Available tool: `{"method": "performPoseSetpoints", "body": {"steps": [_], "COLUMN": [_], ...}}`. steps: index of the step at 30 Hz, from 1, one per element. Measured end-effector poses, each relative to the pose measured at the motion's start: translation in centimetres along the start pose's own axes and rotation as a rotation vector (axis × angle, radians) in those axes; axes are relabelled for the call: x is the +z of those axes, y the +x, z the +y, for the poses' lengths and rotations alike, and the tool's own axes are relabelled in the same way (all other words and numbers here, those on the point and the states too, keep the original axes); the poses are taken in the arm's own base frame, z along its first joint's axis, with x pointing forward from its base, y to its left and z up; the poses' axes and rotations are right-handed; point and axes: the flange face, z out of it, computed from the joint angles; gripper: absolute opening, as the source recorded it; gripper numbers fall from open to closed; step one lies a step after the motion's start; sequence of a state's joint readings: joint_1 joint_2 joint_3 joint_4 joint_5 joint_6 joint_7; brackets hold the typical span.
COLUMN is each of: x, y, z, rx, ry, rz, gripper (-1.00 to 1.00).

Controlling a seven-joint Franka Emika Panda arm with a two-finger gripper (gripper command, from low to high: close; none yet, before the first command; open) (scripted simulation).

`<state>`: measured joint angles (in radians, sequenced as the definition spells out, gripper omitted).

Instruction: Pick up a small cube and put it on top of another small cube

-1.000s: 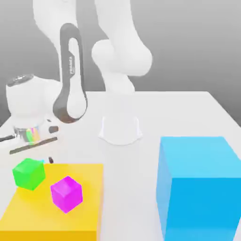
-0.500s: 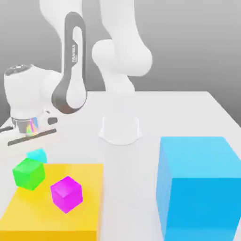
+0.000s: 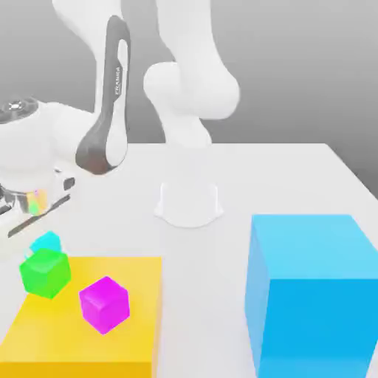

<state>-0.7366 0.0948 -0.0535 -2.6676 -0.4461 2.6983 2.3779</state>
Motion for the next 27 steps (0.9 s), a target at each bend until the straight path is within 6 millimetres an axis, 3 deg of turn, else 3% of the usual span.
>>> {"method": "performPoseSetpoints", "body": {"steps": [18, 23, 27], "x": [-4.5, -8.6, -11.4], "y": [-2.9, -10.2, -16.1], "z": [-2.6, -0.1, 3.5], "rx": [-0.686, -0.935, -1.035], "ry": [0.162, 0.269, 0.343], "rz": [0.345, 0.432, 0.424], "gripper": [-1.0, -1.0, -1.0]}}
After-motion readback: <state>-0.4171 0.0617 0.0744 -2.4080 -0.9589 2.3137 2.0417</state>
